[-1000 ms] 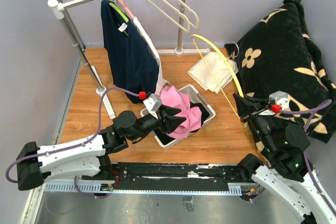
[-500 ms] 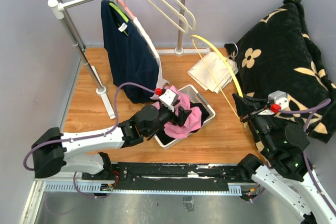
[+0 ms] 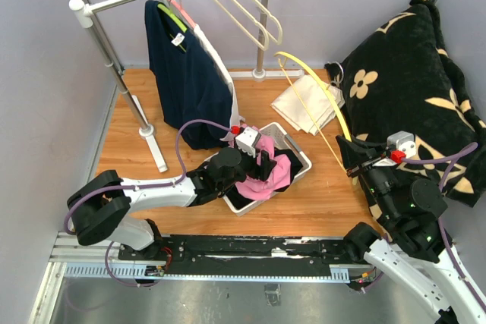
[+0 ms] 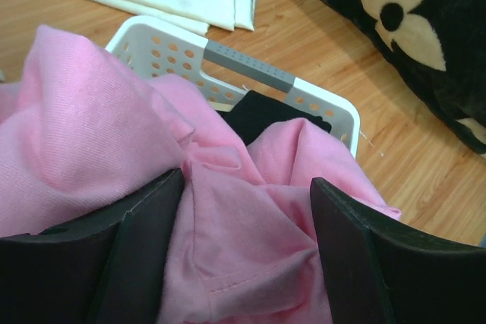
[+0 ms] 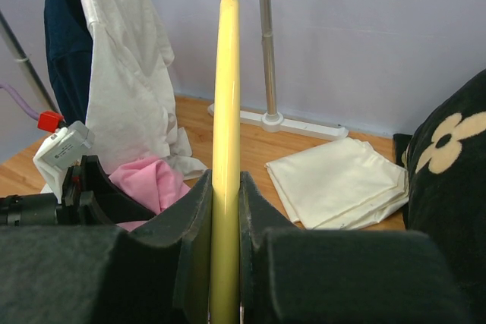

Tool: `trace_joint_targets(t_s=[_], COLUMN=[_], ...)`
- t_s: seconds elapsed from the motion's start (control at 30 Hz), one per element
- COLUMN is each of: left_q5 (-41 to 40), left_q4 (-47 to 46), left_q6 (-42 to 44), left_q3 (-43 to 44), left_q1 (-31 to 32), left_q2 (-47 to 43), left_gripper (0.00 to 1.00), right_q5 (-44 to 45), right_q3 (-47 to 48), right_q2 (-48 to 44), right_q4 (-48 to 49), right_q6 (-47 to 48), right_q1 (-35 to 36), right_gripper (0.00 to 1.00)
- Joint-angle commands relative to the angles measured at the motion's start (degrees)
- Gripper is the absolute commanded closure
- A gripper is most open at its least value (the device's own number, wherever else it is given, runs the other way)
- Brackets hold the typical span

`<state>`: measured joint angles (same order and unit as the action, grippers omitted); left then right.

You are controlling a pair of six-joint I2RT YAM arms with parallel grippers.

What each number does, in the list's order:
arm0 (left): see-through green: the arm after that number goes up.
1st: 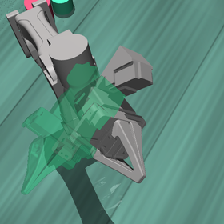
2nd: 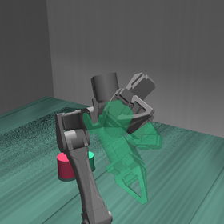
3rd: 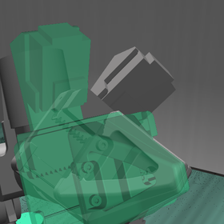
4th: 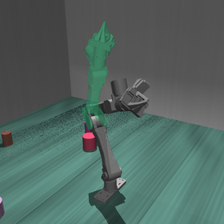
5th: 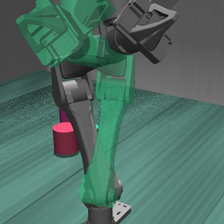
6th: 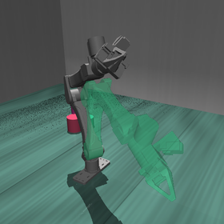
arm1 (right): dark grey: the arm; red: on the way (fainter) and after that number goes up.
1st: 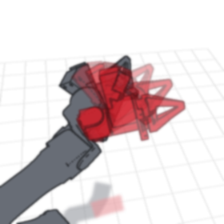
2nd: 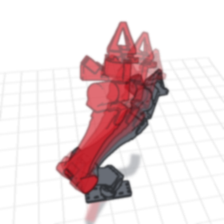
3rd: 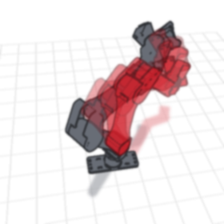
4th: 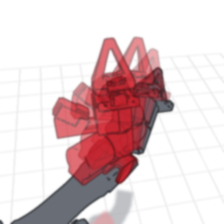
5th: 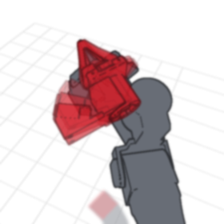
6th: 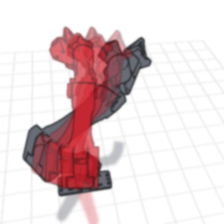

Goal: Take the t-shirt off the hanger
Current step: Place the T-shirt in the bin.

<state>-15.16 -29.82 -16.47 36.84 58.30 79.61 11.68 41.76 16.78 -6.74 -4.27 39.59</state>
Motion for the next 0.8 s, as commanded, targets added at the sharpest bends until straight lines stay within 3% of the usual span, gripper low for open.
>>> trace_joint_targets(t_s=[0.0,0.27,0.77], left_q5=[4.87,8.59,12.7], left_q4=[-1.93,-2.75,-0.67], left_q6=[-4.31,-5.69,0.3], left_q3=[-1.5,-2.09,-1.52], left_q1=[-0.29,-0.3,1.72], left_q2=[2.79,3.68,-15.88], left_gripper=[0.28,0.3,0.3], right_q5=[-0.13,-0.61,-7.49], right_q3=[0.84,1.41,3.62], right_q2=[-0.94,-0.93,9.08], right_q4=[1.93,1.58,2.25], right_q6=[-0.12,-0.29,-3.89], right_q1=[1.14,1.18,1.14], right_gripper=[0.99,0.99,0.99])
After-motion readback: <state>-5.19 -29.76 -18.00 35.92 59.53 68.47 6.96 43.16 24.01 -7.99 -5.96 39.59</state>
